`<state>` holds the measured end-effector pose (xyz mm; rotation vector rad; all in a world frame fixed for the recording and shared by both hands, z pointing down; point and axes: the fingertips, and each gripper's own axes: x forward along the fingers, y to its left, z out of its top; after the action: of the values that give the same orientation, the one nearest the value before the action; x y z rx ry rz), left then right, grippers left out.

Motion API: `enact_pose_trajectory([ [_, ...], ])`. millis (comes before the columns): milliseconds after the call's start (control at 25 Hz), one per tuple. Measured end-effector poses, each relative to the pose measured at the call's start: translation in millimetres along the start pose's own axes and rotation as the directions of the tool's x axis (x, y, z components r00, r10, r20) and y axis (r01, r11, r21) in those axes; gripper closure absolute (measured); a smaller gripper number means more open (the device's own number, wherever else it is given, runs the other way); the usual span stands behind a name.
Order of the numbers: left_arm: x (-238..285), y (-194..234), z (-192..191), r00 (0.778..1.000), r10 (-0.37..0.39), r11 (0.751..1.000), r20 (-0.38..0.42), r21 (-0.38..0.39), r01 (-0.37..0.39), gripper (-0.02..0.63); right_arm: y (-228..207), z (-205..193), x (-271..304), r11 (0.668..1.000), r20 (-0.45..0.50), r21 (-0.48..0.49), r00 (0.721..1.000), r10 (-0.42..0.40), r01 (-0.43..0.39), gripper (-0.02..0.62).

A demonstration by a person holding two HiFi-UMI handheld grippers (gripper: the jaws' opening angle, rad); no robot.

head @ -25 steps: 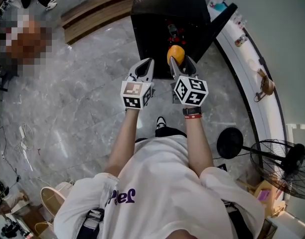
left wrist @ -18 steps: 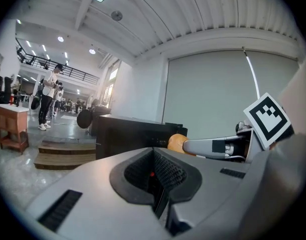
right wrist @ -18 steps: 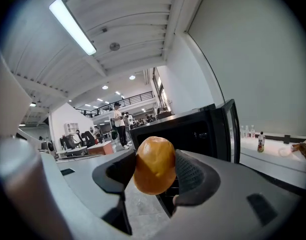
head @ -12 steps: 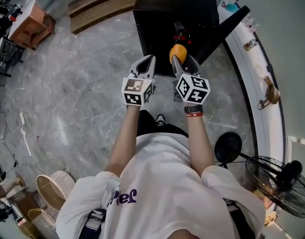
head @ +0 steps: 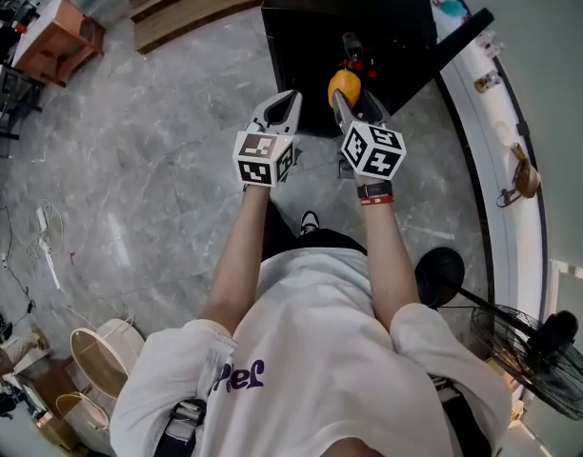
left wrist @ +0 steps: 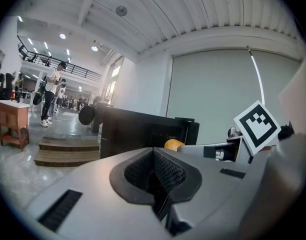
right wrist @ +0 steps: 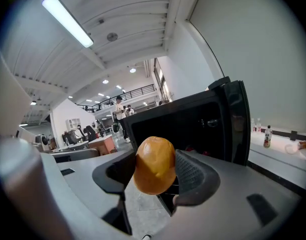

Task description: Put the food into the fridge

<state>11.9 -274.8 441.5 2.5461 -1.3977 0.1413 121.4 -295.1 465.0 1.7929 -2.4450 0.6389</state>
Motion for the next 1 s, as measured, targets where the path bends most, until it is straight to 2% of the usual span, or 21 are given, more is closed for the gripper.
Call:
enact_pose_trajectory([
  [360, 6, 24, -9, 1.0, -0.007, 1.0, 0.005, 0.011, 0.007, 0.588, 1, -31, 35, 1.0, -0.052, 0.006, 0.999, -0.005, 0.005, 0.334],
  [720, 20, 40, -23, 0.999, -0.044, 0.999, 0.007, 0.01, 0.044, 0.588, -8, -53, 66, 0.998, -0.078, 0.026, 0.996, -0.046, 0.049, 0.334],
  [1000, 35, 47, -34, 0.998, -0.057, 0.998, 0.003, 0.005, 0.057, 0.588, -18, -68, 93, 0.998, -0.089, 0.026, 0.995, -0.051, 0.053, 0.334],
])
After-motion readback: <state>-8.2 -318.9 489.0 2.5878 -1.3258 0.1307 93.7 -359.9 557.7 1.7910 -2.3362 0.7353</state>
